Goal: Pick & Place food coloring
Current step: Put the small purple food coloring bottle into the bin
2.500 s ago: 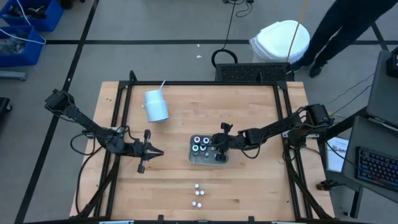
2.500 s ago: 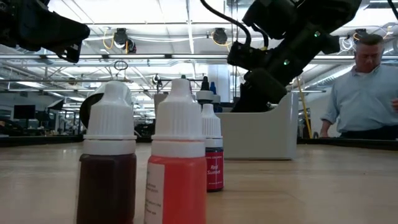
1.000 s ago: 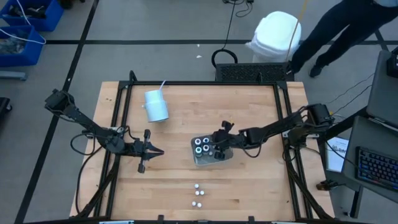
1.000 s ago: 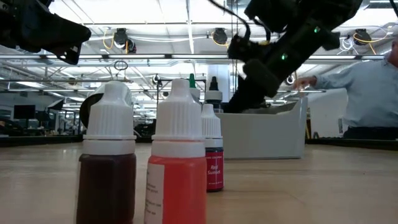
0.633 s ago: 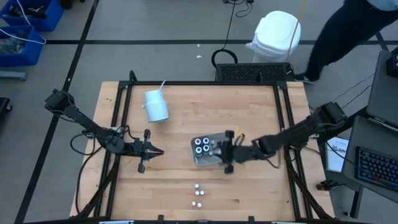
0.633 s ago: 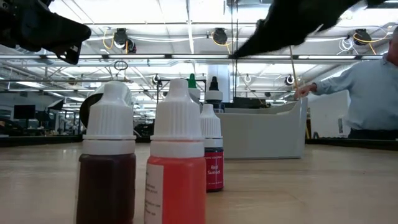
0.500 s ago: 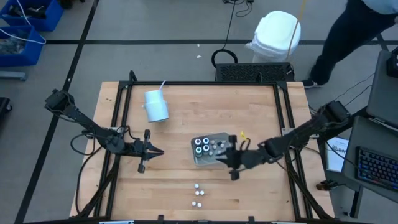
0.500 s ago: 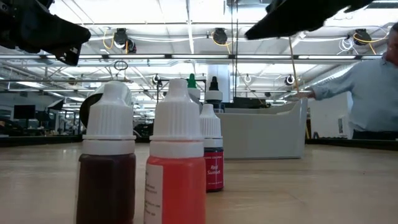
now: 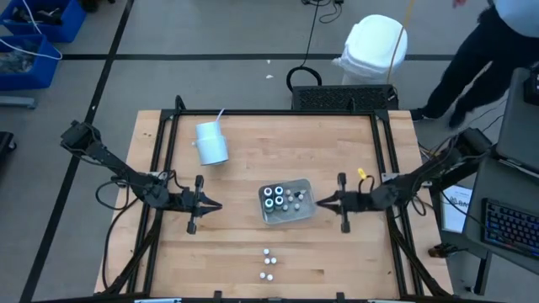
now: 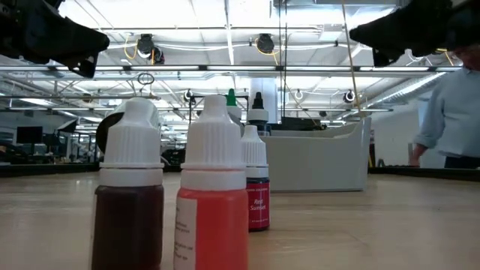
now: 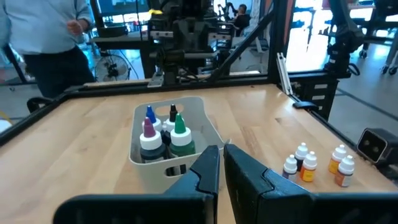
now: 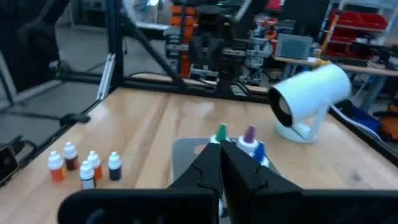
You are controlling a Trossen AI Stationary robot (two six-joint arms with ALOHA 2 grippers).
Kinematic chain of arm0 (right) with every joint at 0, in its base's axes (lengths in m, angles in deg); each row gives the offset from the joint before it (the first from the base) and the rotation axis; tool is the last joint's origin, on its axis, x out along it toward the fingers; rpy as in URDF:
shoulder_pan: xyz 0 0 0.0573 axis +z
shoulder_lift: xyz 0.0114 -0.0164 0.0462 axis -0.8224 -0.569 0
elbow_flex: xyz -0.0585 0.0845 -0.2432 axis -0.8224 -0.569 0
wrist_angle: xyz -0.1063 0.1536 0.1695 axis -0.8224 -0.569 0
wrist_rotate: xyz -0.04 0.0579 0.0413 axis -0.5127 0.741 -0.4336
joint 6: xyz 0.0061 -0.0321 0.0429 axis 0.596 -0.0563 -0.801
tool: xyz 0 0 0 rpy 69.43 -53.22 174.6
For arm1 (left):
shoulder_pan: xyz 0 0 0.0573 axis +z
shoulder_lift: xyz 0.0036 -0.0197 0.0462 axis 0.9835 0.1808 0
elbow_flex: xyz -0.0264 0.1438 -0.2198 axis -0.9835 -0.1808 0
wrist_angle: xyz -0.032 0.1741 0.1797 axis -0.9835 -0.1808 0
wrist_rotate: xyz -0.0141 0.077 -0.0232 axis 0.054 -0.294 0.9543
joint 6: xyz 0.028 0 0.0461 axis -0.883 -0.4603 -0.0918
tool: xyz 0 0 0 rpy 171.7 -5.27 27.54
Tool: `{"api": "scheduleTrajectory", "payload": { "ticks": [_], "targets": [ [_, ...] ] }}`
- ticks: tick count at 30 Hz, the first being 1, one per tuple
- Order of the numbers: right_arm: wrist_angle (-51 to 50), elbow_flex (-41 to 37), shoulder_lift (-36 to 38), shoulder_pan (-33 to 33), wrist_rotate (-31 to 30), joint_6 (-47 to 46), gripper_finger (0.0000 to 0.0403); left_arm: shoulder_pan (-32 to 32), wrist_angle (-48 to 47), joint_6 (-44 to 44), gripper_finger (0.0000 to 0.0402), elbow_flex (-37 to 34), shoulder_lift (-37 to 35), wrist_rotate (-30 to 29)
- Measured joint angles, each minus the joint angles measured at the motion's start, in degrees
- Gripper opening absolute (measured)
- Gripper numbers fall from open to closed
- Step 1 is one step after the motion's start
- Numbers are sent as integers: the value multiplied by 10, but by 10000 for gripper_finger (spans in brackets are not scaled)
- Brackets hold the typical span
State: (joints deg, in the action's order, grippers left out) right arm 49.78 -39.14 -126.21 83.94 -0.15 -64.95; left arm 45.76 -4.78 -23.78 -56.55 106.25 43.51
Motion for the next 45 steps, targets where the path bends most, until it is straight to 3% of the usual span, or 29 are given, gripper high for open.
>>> {"api": "scheduleTrajectory", "payload": {
  "ticks": [4, 11, 18, 27, 31, 45],
  "targets": [
    [3, -20, 24, -5, 1, -8, 1, 0, 0, -17, 33, 0, 0, 0],
    [5, -22, 27, -5, 48, 8, 3, 0, 0, 12, 33, 0, 0, 0],
    [30, -22, 27, -5, 48, 4, 4, -16, -17, 65, 33, 27, 5, 1],
    [34, -22, 27, -8, 44, 7, 4, -57, -75, -3, 33, 140, 129, 0],
    [33, -22, 27, -13, 7, 8, 4, -56, -74, -22, 33, 163, 174, 0],
    [20, -22, 27, -23, 6, 3, 4, -27, -67, -24, 33, 164, 195, 0]
  ]
}}
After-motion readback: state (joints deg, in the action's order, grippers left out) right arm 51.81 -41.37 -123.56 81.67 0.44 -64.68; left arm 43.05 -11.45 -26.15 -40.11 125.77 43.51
